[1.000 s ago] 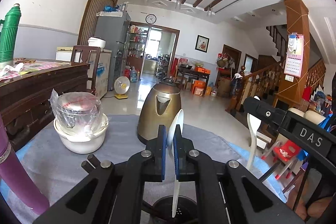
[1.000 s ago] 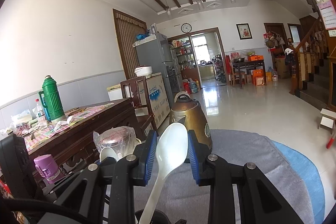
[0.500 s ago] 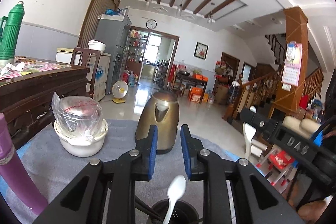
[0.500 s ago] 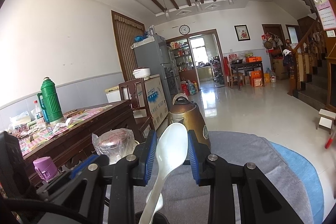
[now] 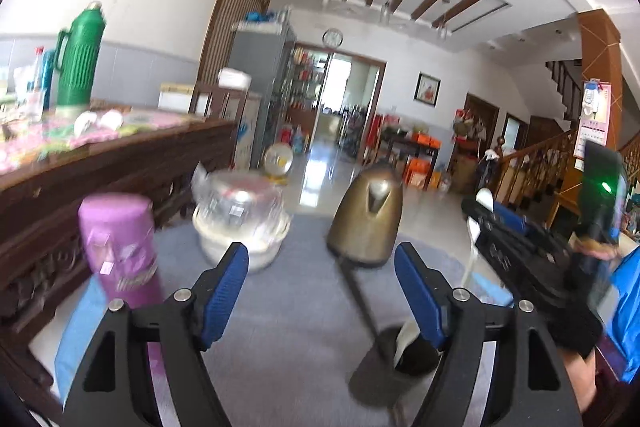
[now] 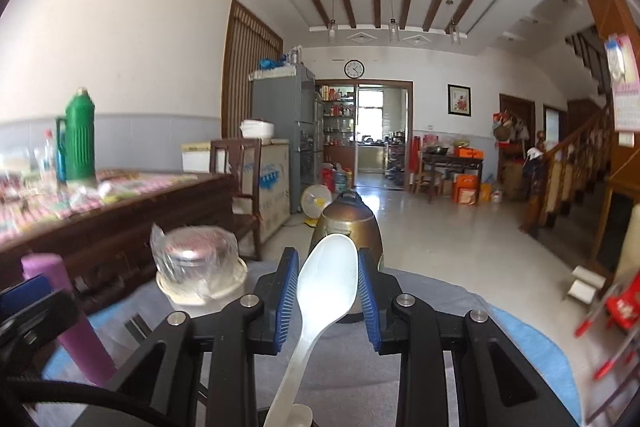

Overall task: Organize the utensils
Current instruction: 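Open the left gripper over the cup while the right gripper releases its spoon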

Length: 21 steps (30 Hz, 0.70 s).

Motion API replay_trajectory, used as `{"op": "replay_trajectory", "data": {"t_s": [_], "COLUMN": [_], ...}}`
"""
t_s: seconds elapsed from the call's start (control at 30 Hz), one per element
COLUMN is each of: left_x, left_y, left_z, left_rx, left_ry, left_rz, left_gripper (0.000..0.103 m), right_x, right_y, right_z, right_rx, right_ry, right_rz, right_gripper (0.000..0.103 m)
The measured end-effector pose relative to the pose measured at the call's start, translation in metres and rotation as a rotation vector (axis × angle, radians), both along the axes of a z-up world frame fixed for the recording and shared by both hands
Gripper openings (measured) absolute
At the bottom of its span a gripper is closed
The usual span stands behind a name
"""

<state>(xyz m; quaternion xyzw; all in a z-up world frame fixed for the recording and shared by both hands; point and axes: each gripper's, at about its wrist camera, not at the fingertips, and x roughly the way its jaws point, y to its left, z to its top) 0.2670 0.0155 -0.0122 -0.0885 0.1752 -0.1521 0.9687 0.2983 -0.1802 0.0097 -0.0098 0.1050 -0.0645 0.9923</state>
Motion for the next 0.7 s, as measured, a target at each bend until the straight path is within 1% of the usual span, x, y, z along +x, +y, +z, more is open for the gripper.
{"op": "replay_trajectory", "data": {"t_s": [0.03,0.1,0.23,0.3,0.33,0.37,0.4,0.43,0.47,0.57,0.7], "left_x": [-0.003,-0.009,-0.020,-0.025,-0.026,-0.027,-0.029,-0.030,-0.032,-0.041,-0.057], "left_y": [0.004,0.011,0.022,0.026,0.027,0.030,0.030,0.030,0.031,0.031,0.031], "left_z": [-0.008,-0.020,-0.042,-0.052,-0.056,-0.060,-0.064,-0.067,-0.069,-0.073,-0.076], "left_rx": [0.005,0.017,0.013,0.014,0.015,0.018,0.024,0.029,0.031,0.045,0.067], "left_ry": [0.024,0.060,0.134,0.164,0.175,0.187,0.203,0.213,0.217,0.226,0.233], "left_rz": [0.000,0.003,-0.001,0.003,0.002,0.000,-0.001,-0.003,-0.004,-0.013,-0.022], "left_gripper": [0.077,0.077,0.077,0.077,0.077,0.077,0.077,0.077,0.077,0.077,0.077], "right_x": [0.001,0.003,0.009,0.007,0.005,0.002,0.000,-0.004,-0.011,-0.028,-0.068], "right_y": [0.007,0.011,0.013,0.012,0.011,0.009,0.006,0.002,-0.002,-0.009,-0.026], "right_z": [-0.004,-0.010,-0.024,-0.029,-0.029,-0.029,-0.027,-0.025,-0.021,-0.008,0.014], "right_rx": [-0.035,-0.066,-0.060,-0.066,-0.061,-0.037,-0.002,0.025,0.057,0.085,0.134], "right_ry": [0.001,0.008,0.050,0.066,0.069,0.079,0.086,0.080,0.061,0.022,-0.074], "right_rz": [-0.024,-0.042,-0.047,-0.063,-0.054,-0.033,-0.015,-0.010,-0.002,0.003,-0.015], "right_gripper": [0.033,0.033,0.033,0.035,0.039,0.057,0.064,0.067,0.067,0.067,0.067]}}
